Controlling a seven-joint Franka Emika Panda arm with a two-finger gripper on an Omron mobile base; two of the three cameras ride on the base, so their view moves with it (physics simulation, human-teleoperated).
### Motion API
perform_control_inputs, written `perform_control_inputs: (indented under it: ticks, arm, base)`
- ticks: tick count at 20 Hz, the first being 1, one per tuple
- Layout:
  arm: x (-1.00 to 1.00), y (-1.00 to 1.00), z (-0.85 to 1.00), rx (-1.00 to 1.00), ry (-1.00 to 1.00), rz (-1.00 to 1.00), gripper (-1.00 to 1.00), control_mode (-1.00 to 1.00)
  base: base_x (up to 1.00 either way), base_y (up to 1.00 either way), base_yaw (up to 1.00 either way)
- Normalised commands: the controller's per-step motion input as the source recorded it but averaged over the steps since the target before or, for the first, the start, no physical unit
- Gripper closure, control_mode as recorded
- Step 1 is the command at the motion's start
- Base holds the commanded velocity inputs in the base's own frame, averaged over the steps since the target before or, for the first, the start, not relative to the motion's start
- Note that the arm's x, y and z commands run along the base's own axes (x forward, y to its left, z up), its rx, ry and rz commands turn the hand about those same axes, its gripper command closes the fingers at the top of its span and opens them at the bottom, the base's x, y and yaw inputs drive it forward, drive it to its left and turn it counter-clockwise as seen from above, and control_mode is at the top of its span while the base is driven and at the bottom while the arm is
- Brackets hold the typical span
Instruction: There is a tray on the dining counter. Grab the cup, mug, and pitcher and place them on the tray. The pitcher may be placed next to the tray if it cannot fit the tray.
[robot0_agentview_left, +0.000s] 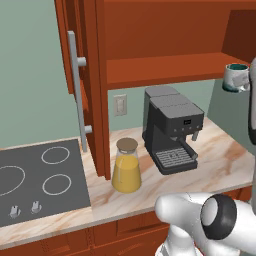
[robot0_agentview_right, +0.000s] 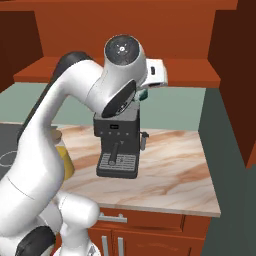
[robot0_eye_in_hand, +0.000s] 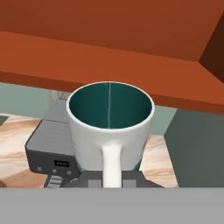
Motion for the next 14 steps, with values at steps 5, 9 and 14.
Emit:
perform_control_inputs:
  ticks: [5,9,14]
  arm:
    - [-0.92,0.67,-0.04,0.0,0.02,0.0,1.0,-1.0]
    - [-0.81,0.63,0.0,0.0,0.1,0.0,1.0,-1.0]
    - [-0.73,0.72,-0.08,0.0,0.15,0.0,1.0,-1.0]
  base:
    - [0.0,0.0,0.0]
    - [0.0,0.0,0.0]
    - [0.0,0.0,0.0]
